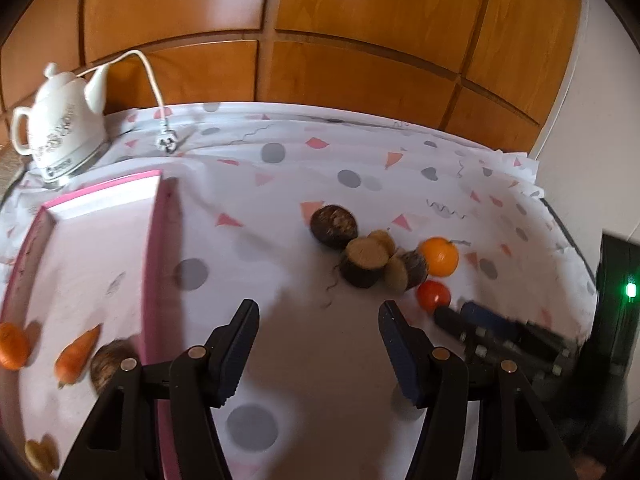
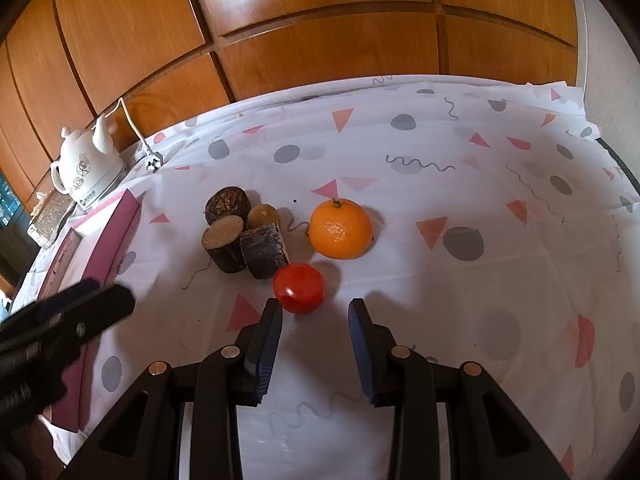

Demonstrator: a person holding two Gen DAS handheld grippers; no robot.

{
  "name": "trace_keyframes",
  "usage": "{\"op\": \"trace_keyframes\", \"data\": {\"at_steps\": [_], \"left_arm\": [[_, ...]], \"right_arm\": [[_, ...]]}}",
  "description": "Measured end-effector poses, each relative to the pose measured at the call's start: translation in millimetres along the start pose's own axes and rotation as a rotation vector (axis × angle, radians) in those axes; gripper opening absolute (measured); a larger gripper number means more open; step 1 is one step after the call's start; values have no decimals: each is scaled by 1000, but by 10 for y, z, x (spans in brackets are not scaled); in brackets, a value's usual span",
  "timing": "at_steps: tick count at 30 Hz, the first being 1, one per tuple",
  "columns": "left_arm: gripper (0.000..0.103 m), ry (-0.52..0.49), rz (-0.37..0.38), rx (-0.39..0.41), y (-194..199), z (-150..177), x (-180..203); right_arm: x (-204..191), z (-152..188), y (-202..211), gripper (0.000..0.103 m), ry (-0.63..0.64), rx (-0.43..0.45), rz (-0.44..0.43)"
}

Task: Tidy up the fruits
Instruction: 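Grasp the cut dark root slice with the left gripper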

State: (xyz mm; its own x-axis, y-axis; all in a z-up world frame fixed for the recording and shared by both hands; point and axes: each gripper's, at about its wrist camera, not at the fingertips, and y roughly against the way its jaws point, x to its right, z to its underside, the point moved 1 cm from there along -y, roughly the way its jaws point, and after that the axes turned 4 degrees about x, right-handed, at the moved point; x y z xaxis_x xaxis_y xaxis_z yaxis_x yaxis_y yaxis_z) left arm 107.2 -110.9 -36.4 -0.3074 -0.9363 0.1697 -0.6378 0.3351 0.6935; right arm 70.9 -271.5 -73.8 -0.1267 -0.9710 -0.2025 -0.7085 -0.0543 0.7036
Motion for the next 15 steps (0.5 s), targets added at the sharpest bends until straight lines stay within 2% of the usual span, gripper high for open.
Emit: {"op": "trace_keyframes", "data": {"at_steps": [9, 15], "left_arm": [[58, -88, 21, -26, -383, -153, 199], [57, -64, 43, -64, -619, -149, 149]], "right_arm": [[-7, -7, -10, 35, 19, 6, -23], [-26, -16, -25, 35, 32, 5, -39]]}}
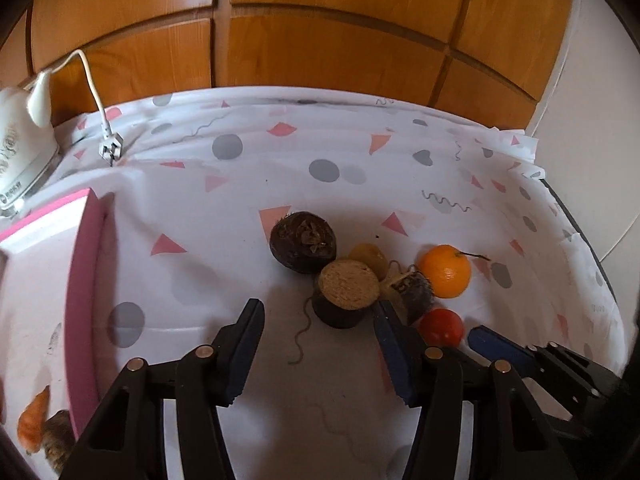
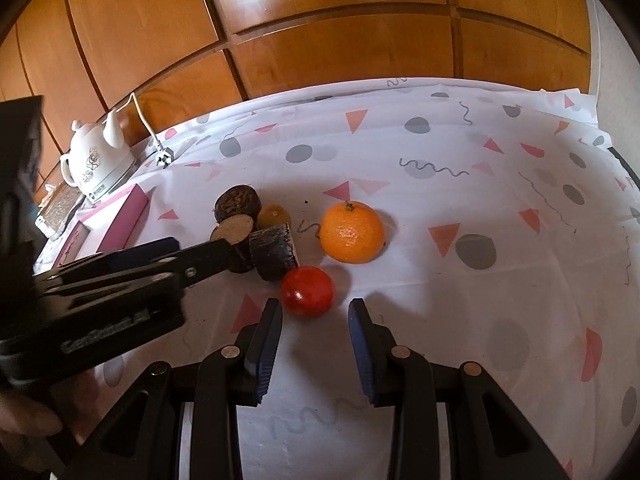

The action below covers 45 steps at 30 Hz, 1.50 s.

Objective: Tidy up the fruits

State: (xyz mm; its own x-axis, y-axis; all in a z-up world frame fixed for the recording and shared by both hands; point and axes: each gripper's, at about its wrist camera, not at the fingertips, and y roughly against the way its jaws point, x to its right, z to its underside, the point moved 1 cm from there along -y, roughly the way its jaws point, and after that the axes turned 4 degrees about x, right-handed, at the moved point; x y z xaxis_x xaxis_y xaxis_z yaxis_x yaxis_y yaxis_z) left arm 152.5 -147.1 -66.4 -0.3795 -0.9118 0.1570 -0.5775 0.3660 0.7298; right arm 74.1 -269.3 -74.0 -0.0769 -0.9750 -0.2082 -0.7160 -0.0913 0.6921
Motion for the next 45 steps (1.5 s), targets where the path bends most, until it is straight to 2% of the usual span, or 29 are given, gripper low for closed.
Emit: {"op": "trace_keyframes", "data": {"at_steps": [12, 14, 15, 17, 19, 23, 28, 29, 33, 35, 45], "left_arm": [[57, 44, 47, 2, -236, -66, 25], [50, 50, 65, 6, -233, -72, 17], [39, 49, 82, 5, -226, -68, 22], [39, 34, 63, 15, -178, -42, 47], [39, 49, 79, 15, -133, 8, 26], [38, 99, 54, 44, 55, 128, -73], [38, 71, -27, 97, 307, 319, -91], [38, 63, -41, 98, 312, 368, -90], [38, 62, -45, 113, 289, 423, -105], [36, 82, -47, 67, 167, 426, -145], [36, 81, -51, 77, 165, 452, -140]], "right_arm": [[-3, -23, -71, 35, 16, -3, -13], [-11, -30, -86, 35, 17, -5, -14], [-15, -36, -98, 35, 18, -7, -15], [-19, -42, -114, 35, 18, -9, -16], [-19, -47, -127, 35, 19, -10, -15], [-23, -59, -144, 35, 28, -11, -13], [-53, -76, -168, 34, 49, -9, 1], [-62, -76, -178, 30, 55, -11, 2], [-103, -61, -197, 29, 87, -8, 21], [-99, -55, -199, 29, 87, -7, 22], [-99, -37, -221, 29, 88, -4, 28]]}}
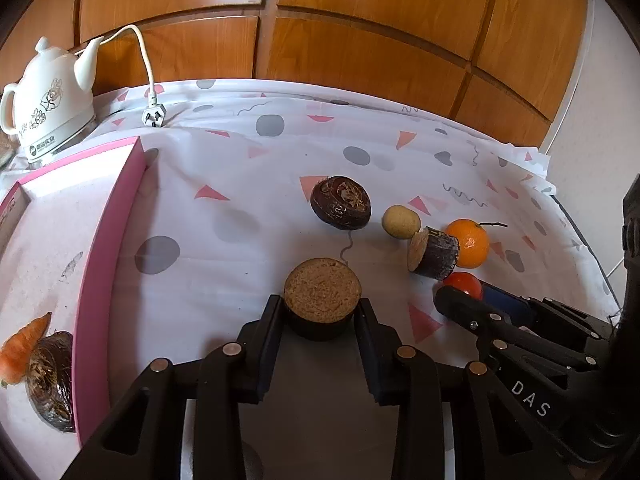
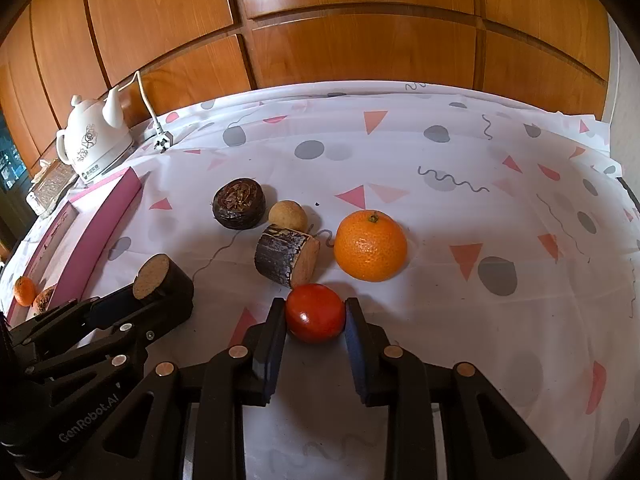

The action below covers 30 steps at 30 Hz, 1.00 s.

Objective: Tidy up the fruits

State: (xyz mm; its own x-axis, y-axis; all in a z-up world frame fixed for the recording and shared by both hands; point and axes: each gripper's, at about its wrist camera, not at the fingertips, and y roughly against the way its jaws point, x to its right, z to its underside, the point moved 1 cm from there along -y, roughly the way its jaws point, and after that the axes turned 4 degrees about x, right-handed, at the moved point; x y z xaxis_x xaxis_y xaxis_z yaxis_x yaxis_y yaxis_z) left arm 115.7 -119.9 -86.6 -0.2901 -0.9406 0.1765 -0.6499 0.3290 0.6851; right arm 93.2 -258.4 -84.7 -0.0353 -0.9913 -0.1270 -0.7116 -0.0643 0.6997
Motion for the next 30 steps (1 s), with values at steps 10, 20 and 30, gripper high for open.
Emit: {"op": "trace_keyframes", "data": {"at_steps": [10, 20, 30], "left_arm": [[36, -9, -5, 5, 11, -1, 20], [36, -11, -7, 4, 44, -18, 19], [36, -32, 0, 19, 360, 15, 60]], "right_arm": [[-39, 9, -13, 29, 19, 1, 24], [-85, 29, -26, 29, 41, 6, 48], [-214, 193, 185, 29, 92, 1, 28]]}}
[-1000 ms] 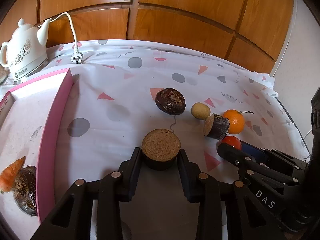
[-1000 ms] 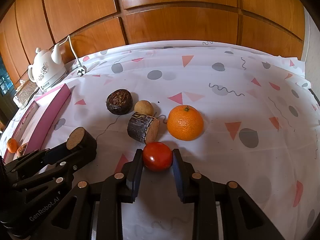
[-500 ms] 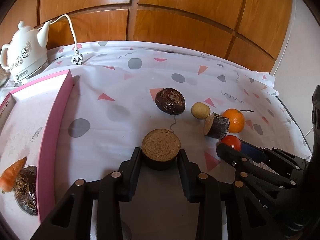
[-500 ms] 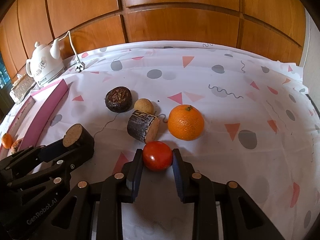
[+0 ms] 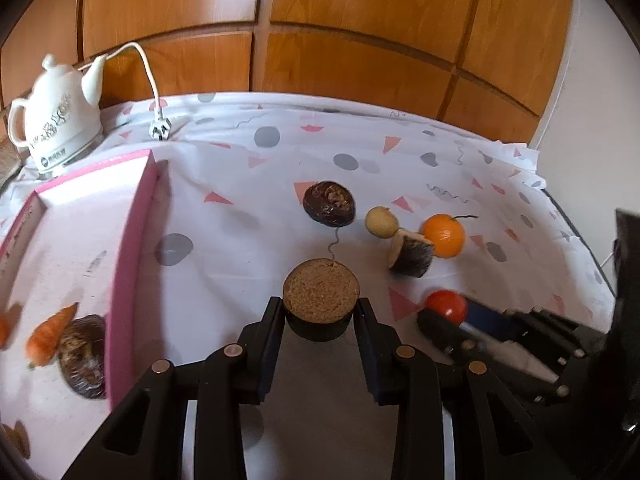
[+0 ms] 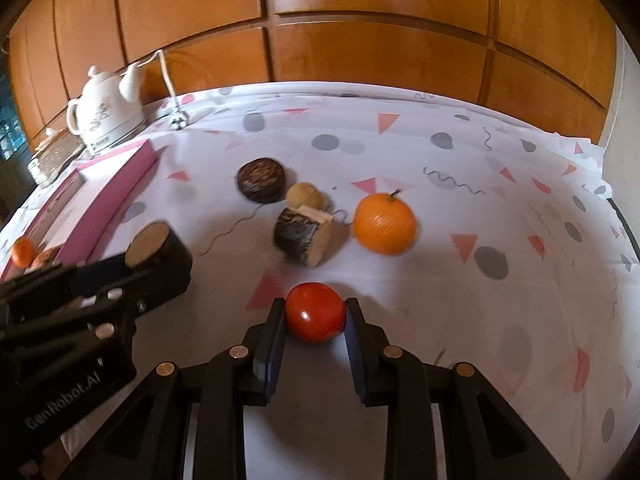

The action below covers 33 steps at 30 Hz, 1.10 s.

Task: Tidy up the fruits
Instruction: 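Carry the root slice into the pink tray while the right gripper carries the tomato there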

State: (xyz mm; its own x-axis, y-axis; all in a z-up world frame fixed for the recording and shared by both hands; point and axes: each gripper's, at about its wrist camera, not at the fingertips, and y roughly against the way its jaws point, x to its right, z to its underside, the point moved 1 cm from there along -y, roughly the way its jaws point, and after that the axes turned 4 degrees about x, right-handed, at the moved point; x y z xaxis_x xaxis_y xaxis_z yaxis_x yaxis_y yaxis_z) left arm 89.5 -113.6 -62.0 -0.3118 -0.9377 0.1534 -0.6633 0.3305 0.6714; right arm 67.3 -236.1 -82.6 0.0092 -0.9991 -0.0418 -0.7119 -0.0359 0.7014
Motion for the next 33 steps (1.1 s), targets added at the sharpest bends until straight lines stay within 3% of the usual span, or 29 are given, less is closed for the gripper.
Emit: {"op": "trace_keyframes", "data": {"at_steps": [7, 16, 33], "left_arm": [[36, 24, -27, 64, 354, -68, -101], [36, 93, -100, 123, 716, -163, -519], [36, 271, -347, 153, 1085, -1, -1692]], "right_arm": [[-121, 40, 126, 28, -20, -7, -64], [-431, -156, 270, 28, 6, 25, -179], [-1423, -392, 268, 28, 124, -35, -458]]}}
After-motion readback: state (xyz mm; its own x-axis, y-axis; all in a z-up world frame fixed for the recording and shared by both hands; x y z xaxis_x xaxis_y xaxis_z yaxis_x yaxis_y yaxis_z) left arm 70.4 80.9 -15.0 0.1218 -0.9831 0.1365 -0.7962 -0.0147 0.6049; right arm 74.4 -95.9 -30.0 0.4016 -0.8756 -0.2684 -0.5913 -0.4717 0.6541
